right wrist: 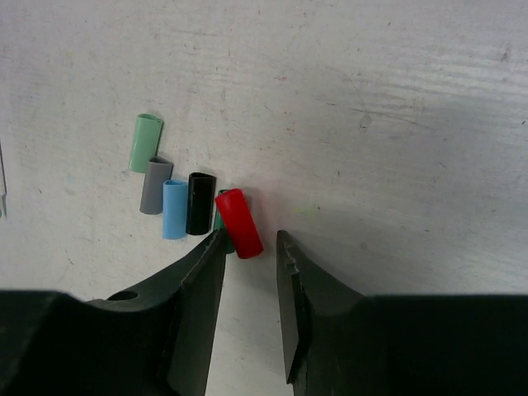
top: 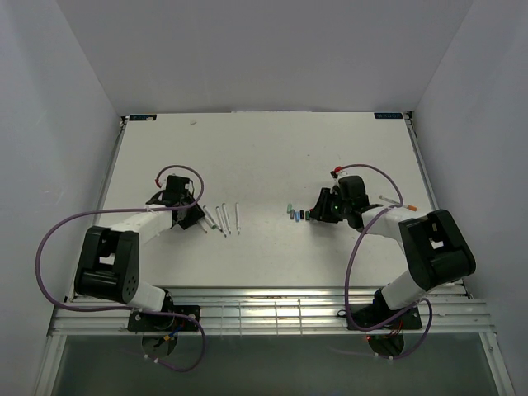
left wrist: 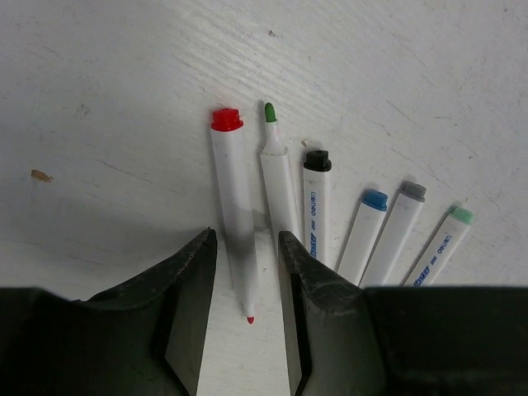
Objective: Open the pen caps
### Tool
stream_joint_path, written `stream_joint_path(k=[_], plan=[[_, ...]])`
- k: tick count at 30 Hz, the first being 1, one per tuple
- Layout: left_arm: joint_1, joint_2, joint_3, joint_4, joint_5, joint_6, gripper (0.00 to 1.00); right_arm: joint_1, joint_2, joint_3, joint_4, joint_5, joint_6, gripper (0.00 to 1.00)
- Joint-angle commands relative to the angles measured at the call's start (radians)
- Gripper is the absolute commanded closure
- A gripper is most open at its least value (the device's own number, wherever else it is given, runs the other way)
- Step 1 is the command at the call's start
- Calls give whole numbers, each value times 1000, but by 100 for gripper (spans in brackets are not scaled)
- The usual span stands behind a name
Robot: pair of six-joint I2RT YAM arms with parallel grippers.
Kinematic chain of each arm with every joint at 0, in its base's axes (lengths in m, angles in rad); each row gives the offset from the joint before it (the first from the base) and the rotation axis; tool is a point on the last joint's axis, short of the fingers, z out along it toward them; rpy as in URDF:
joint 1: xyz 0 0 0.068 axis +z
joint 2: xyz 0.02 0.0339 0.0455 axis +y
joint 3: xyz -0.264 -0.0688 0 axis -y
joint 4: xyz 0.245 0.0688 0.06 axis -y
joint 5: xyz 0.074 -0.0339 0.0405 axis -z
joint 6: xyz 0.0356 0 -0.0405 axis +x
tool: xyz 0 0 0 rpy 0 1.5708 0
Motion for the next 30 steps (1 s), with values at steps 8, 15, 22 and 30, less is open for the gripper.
stream_joint_path(k=[8,15,22,30], plan=[[7,-140,-73,-20,80,-11,46,-7,-3,22,-17,41,-7,57],[2,-287,-95,-12,171,-7,37,-15,-115,60,-82,103,-18,56],[-5,-373,-73,-28,213,10,20,-142,-160,281,-331,261,19,43],[-13,-367,-40,-49,219,9,18,-329,-16,517,-651,625,333,38]])
